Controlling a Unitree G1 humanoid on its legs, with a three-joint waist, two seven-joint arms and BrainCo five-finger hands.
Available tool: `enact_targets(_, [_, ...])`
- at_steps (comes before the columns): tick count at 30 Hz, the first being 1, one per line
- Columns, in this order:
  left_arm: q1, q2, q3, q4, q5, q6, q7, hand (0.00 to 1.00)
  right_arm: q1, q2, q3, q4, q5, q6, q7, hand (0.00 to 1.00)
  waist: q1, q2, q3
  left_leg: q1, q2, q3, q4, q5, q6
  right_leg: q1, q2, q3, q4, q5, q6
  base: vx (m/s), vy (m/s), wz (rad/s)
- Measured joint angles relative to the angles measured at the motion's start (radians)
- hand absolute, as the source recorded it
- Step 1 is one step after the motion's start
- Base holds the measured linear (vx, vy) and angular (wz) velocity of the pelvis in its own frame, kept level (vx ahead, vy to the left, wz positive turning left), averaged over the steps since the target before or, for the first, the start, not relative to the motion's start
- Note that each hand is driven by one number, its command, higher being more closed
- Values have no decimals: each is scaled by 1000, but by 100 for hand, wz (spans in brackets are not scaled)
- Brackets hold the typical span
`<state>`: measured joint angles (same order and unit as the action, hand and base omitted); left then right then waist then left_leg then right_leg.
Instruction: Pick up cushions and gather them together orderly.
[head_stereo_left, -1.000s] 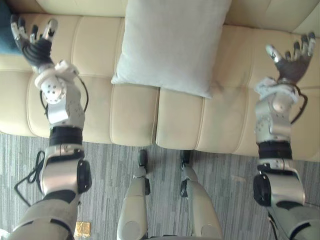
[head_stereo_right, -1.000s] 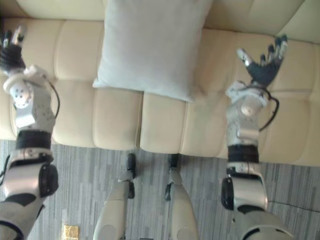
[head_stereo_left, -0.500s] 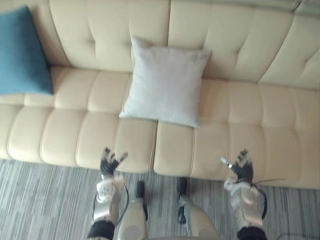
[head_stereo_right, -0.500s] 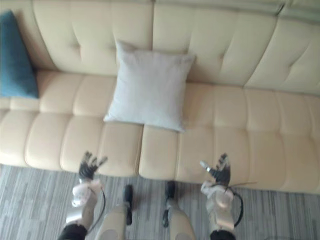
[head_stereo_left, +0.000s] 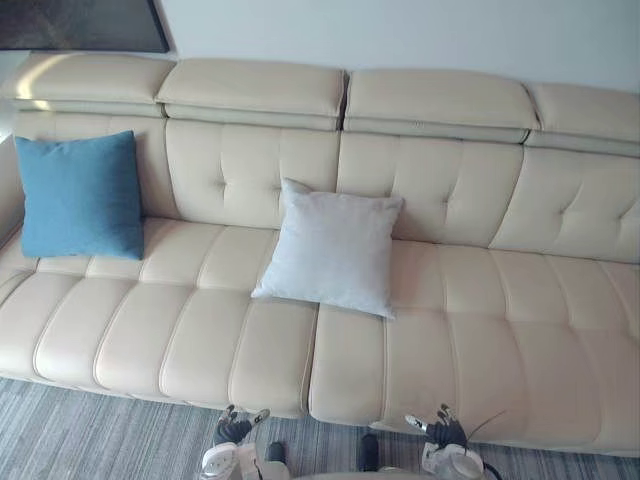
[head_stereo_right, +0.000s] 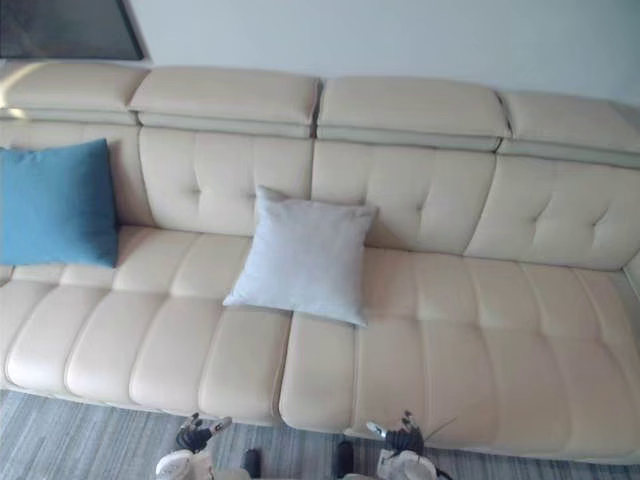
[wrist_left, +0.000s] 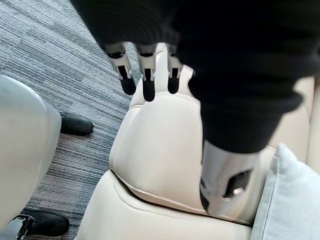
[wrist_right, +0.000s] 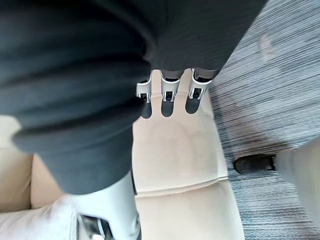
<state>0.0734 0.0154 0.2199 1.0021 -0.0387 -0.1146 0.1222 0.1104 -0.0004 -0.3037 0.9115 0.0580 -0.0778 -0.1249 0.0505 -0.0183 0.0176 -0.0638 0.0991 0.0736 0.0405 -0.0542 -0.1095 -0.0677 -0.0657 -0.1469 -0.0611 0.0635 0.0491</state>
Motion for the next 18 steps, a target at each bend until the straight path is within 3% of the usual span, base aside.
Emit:
enact_targets(1, [29, 22, -1, 52, 38, 13, -19, 0, -50, -22, -49, 129, 1, 13, 10, 0, -36, 7, 2, 69, -56, -31, -37, -24, 35, 60, -42, -4, 4, -38, 30, 0, 0, 0])
enact_targets(12, [30, 22, -2, 52, 37, 13, -19, 0, -51, -22, -46, 129, -13, 28, 19, 0, -38, 11, 14, 107, -52, 4, -36, -35, 38, 55, -42, 26, 55, -62, 32, -3, 4, -8])
enact_targets(18, [24, 33, -23, 51, 37, 13, -32, 0, -51, -20, -7, 129, -61, 54, 23, 0, -43, -7, 37, 140, -53, 61, -28, -47, 43, 49, -44, 75, 87, -65, 34, -33, 29, -28])
